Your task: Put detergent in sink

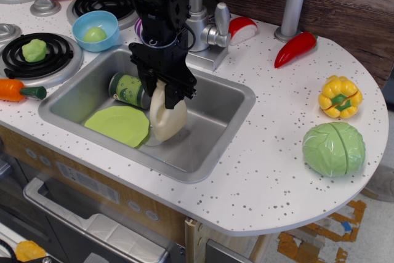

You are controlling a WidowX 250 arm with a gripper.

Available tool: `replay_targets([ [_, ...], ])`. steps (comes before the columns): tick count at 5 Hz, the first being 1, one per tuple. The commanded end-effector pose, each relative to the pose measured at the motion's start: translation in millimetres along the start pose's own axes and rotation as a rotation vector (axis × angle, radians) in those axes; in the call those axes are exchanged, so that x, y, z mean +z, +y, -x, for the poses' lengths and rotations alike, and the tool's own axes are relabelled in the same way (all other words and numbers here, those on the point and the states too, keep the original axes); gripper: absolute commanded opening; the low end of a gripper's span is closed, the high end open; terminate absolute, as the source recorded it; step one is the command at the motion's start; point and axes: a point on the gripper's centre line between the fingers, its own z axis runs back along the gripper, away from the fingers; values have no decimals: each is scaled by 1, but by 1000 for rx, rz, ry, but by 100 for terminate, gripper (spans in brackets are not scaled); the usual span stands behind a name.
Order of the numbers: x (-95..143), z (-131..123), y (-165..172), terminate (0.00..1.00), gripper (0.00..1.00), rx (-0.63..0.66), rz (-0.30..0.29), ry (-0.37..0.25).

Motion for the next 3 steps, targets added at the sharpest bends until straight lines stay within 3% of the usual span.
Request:
replay_targets([
  [1, -5, -12, -2, 0, 0, 32, -13, -27],
  [2, -9, -15, -3, 0, 100, 34, -25, -22],
  [3, -9, -18, 0, 100, 100, 33, -64, -22],
])
